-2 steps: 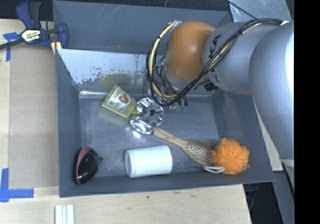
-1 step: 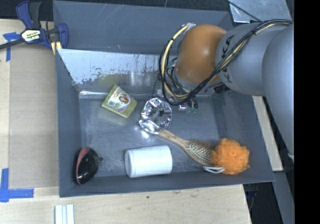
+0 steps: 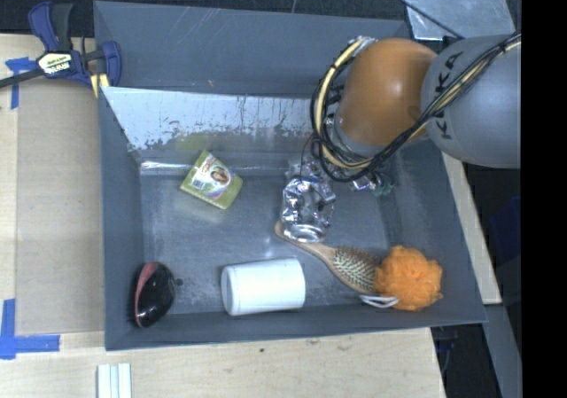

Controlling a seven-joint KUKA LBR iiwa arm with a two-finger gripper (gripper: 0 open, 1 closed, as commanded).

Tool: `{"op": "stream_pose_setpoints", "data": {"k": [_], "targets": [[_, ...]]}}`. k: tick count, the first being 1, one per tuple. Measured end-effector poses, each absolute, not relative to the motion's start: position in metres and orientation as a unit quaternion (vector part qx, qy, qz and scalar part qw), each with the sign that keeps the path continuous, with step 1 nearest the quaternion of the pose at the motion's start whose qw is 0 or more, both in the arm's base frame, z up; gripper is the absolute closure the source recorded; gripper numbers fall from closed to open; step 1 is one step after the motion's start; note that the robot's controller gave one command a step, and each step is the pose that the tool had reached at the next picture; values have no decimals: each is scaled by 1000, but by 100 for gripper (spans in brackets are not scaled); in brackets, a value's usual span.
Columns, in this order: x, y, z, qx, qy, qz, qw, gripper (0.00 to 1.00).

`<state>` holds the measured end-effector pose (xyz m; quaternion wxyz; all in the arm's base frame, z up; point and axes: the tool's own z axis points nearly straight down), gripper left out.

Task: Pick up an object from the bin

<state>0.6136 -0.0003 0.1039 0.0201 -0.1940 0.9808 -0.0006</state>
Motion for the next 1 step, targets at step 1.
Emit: {"op": "stream_pose_setpoints", "data": {"k": [1], "targets": [[623, -19, 225, -229, 973, -3, 27, 100]]}}
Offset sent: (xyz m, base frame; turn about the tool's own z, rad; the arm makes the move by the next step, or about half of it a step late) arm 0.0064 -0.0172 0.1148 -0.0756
